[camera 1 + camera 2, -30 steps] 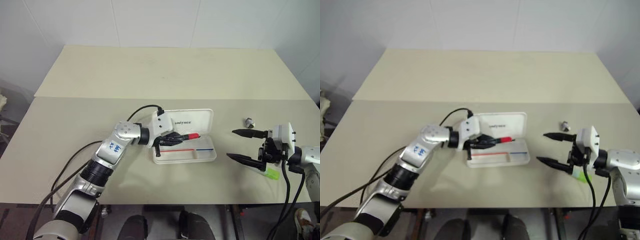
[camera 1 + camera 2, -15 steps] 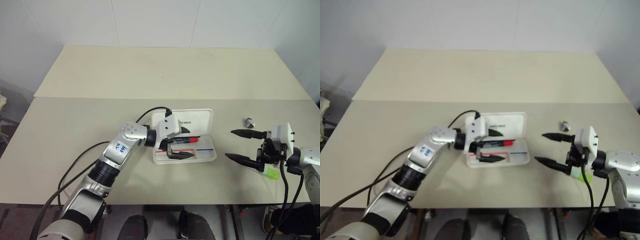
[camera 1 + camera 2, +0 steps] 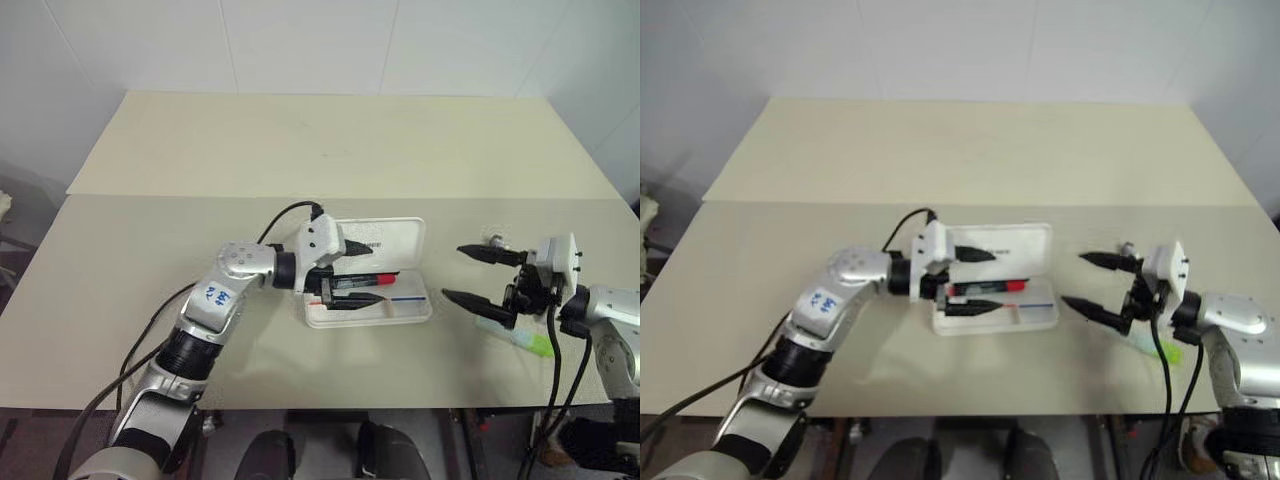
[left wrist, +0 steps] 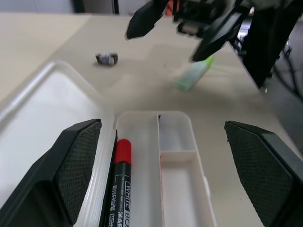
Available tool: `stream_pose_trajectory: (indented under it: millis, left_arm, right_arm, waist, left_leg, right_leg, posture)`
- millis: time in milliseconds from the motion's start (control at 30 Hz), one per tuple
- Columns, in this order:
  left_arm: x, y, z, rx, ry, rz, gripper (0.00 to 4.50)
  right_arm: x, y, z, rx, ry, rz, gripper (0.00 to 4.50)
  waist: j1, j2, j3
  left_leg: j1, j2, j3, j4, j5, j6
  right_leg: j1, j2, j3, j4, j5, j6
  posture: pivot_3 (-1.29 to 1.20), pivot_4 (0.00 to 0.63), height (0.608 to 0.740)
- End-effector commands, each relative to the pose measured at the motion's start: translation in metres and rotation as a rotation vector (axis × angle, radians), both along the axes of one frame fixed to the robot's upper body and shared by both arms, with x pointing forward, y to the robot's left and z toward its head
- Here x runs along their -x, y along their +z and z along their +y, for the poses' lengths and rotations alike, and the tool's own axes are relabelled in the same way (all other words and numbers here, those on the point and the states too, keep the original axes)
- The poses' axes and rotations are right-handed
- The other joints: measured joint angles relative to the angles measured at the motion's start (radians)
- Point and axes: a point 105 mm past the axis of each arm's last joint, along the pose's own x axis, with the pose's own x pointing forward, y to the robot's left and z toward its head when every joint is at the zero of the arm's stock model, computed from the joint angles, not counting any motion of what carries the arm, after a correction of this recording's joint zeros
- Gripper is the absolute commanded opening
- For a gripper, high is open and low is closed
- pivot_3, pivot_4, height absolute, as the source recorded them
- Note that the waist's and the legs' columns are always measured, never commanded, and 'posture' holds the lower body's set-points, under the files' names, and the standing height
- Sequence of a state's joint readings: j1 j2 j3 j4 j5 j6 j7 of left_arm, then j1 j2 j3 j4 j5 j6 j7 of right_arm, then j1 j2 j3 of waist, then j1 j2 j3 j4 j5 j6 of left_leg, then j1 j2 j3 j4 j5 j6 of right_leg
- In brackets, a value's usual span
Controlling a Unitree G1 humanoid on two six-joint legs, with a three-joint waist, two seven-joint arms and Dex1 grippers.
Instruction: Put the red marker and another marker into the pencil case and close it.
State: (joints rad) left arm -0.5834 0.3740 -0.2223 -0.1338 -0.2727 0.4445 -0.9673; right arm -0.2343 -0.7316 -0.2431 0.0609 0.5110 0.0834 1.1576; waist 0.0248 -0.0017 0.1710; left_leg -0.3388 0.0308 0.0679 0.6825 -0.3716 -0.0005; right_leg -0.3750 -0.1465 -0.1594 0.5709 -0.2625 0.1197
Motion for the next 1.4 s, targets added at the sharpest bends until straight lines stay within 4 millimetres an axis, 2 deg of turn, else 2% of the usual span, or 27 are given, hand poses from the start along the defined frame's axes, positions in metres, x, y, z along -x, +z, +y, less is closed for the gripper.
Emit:
stream_pose_trajectory:
  millis: [33, 67, 167, 267, 433, 533, 667, 767, 933, 1067, 1267, 1400]
  left_arm:
    - [0.012, 0.016, 0.012, 0.06, -0.014, -0.074, 4.47]
    - [0.016, 0.018, 0.013, 0.074, -0.02, -0.084, 4.47]
    - [0.031, 0.014, 0.044, 0.076, -0.009, -0.083, 4.47]
    - [0.036, 0.013, 0.055, 0.069, 0.0, -0.084, 4.47]
    - [0.042, 0.017, 0.054, 0.08, -0.008, -0.096, 4.47]
    - [0.045, 0.016, 0.054, 0.082, -0.029, -0.092, 4.47]
    - [0.044, 0.014, 0.053, 0.094, -0.036, -0.079, 4.47]
    - [0.044, 0.012, 0.048, 0.104, -0.049, -0.069, 4.47]
    - [0.042, 0.015, 0.042, 0.113, -0.085, -0.065, 4.47]
    - [0.036, 0.018, 0.045, 0.099, -0.091, -0.076, 4.47]
    - [0.032, 0.022, 0.054, 0.062, -0.093, -0.097, 4.47]
    - [0.029, 0.023, 0.06, 0.041, -0.075, -0.112, 4.47]
  right_arm:
    - [-0.009, 0.017, -0.015, 0.014, -0.113, -0.11, 4.5]
    - [-0.008, 0.017, -0.019, 0.018, -0.126, -0.107, 4.5]
    - [-0.01, 0.015, -0.036, 0.029, -0.234, -0.077, 4.5]
    - [-0.003, 0.011, -0.047, 0.047, -0.269, -0.042, 4.5]
    - [0.013, 0.009, -0.071, 0.074, -0.356, 0.008, 4.5]
    - [0.031, 0.0, -0.079, 0.094, -0.417, 0.073, 4.5]
    - [0.052, -0.009, -0.072, 0.058, -0.494, 0.156, 4.5]
    - [0.071, -0.012, -0.057, 0.042, -0.449, 0.167, 4.5]
    - [0.085, -0.028, -0.058, 0.101, -0.379, 0.233, 4.5]
    - [0.076, -0.038, -0.073, 0.154, -0.339, 0.267, 4.5]
    - [0.047, -0.04, -0.101, 0.249, -0.282, 0.263, 4.5]
    - [0.036, -0.047, -0.111, 0.297, -0.234, 0.289, 4.5]
  waist:
    - [0.0, 0.0, 0.0]
    - [0.002, 0.0, 0.0]
    - [0.001, 0.0, 0.0]
    - [0.005, 0.0, 0.0]
    - [0.011, 0.0, 0.0]
    - [0.013, 0.001, 0.0]
    - [0.012, 0.001, -0.001]
    - [0.01, 0.001, -0.001]
    - [0.008, 0.001, -0.001]
    - [0.002, 0.001, -0.001]
    - [-0.003, 0.0, -0.001]
    - [0.001, 0.001, -0.001]
  left_leg:
    - [0.0, 0.0, 0.0, 0.0, 0.0, 0.0]
    - [0.0, 0.0, 0.0, 0.0, 0.0, 0.0]
    - [-0.001, 0.0, 0.0, 0.0, 0.0, 0.0]
    - [-0.001, 0.0, -0.001, -0.001, 0.0, 0.0]
    - [-0.002, -0.001, -0.001, 0.0, 0.0, 0.0]
    - [-0.001, 0.0, -0.001, -0.001, 0.0, 0.0]
    - [0.0, 0.0, -0.001, -0.001, 0.0, 0.0]
    - [0.0, 0.0, -0.001, -0.001, 0.0, 0.0]
    - [0.0, 0.0, -0.001, -0.001, -0.001, 0.001]
    - [0.001, 0.0, -0.001, -0.001, -0.001, 0.001]
    - [0.002, 0.0, 0.0, -0.002, -0.001, 0.002]
    - [0.002, 0.0, 0.001, -0.001, 0.0, 0.001]
  right_leg:
    - [0.0, 0.0, 0.0, 0.0, 0.0, 0.0]
    - [0.0, 0.0, 0.0, 0.0, 0.0, 0.0]
    - [0.0, 0.0, 0.0, 0.0, 0.0, 0.0]
    - [0.0, 0.0, 0.0, 0.0, 0.0, 0.0]
    - [0.0, -0.001, 0.0, -0.001, 0.0, 0.0]
    - [0.0, 0.0, 0.0, -0.001, 0.0, 0.0]
    - [0.0, 0.001, 0.001, -0.001, 0.0, 0.0]
    - [0.0, 0.0, 0.001, -0.001, 0.0, 0.0]
    - [0.001, 0.0, 0.002, -0.001, 0.0, 0.0]
    - [0.001, 0.0, 0.003, -0.001, 0.0, 0.0]
    - [0.001, 0.001, 0.003, -0.001, 0.0, 0.0]
    - [0.001, 0.002, 0.002, -0.001, 0.0, 0.0]
  posture:
    - [0.0, 0.15, 0.74]
    - [0.0, 0.15, 0.74]
    - [0.0, 0.15, 0.74]
    - [0.0, 0.15, 0.74]
    - [0.0, 0.15, 0.74]
    - [0.0, 0.15, 0.74]
    - [0.0, 0.15, 0.74]
    - [0.0, 0.15, 0.74]
    - [0.0, 0.15, 0.74]
    - [0.0, 0.15, 0.74]
    - [0.0, 0.15, 0.74]
    - [0.0, 0.15, 0.74]
